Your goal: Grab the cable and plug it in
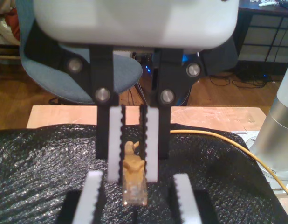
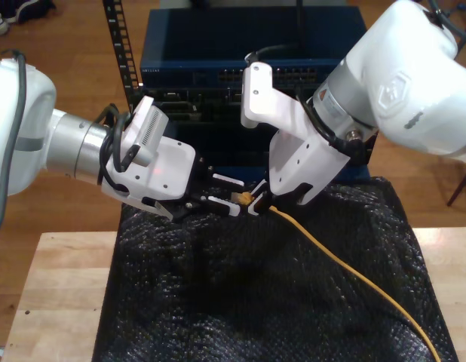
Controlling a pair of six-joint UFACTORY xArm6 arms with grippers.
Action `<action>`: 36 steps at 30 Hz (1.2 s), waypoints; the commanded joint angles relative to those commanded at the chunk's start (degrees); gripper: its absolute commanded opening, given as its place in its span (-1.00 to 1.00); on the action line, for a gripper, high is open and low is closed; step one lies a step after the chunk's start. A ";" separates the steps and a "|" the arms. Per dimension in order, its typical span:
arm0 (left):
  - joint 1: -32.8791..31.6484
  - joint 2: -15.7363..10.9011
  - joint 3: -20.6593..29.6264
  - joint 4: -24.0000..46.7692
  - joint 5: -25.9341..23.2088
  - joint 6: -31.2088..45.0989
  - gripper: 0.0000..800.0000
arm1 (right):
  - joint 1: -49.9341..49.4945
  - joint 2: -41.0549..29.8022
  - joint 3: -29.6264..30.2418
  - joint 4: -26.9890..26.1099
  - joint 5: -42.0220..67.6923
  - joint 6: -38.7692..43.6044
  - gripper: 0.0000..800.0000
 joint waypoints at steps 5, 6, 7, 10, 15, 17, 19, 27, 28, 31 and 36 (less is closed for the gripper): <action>0.00 0.00 0.18 0.00 -0.97 -0.09 -0.40 | 0.00 0.00 0.00 0.00 0.00 0.00 -0.98; 0.00 0.00 0.18 0.00 -0.97 -0.09 -0.43 | 0.00 0.00 0.00 0.00 0.00 0.00 -0.98; 0.00 0.00 0.18 0.00 -0.97 -0.09 -0.45 | 0.00 0.00 0.00 0.00 0.00 0.00 -0.98; 0.00 -0.09 0.18 0.00 -0.97 -0.09 -0.55 | 0.00 0.00 0.00 0.00 0.00 0.00 -0.98; 0.09 0.00 0.18 -0.09 -0.88 -0.09 -0.56 | 0.00 0.00 0.00 0.00 0.00 0.00 -0.98; 0.09 0.00 0.18 -0.09 -0.88 -0.09 -0.56 | 0.00 0.00 0.00 0.00 0.00 0.00 -0.98; 0.09 0.00 0.18 -0.09 -0.88 -0.09 -0.56 | 0.00 0.00 0.00 0.00 0.00 0.00 -0.98; 0.00 0.00 0.26 -0.09 -0.79 -0.09 -0.64 | 0.00 0.00 0.00 0.00 0.00 0.09 -0.98; 0.00 0.00 0.26 -0.09 -0.79 -0.09 -0.67 | 0.00 0.00 0.00 0.00 0.00 0.09 -0.98; 0.00 0.00 0.26 -0.09 -0.88 -0.09 -0.85 | 0.00 0.00 0.00 0.00 0.00 0.09 -0.98; 0.00 0.00 0.26 -0.09 -0.88 -0.09 -0.91 | 0.00 0.00 0.00 0.00 0.00 0.00 -0.98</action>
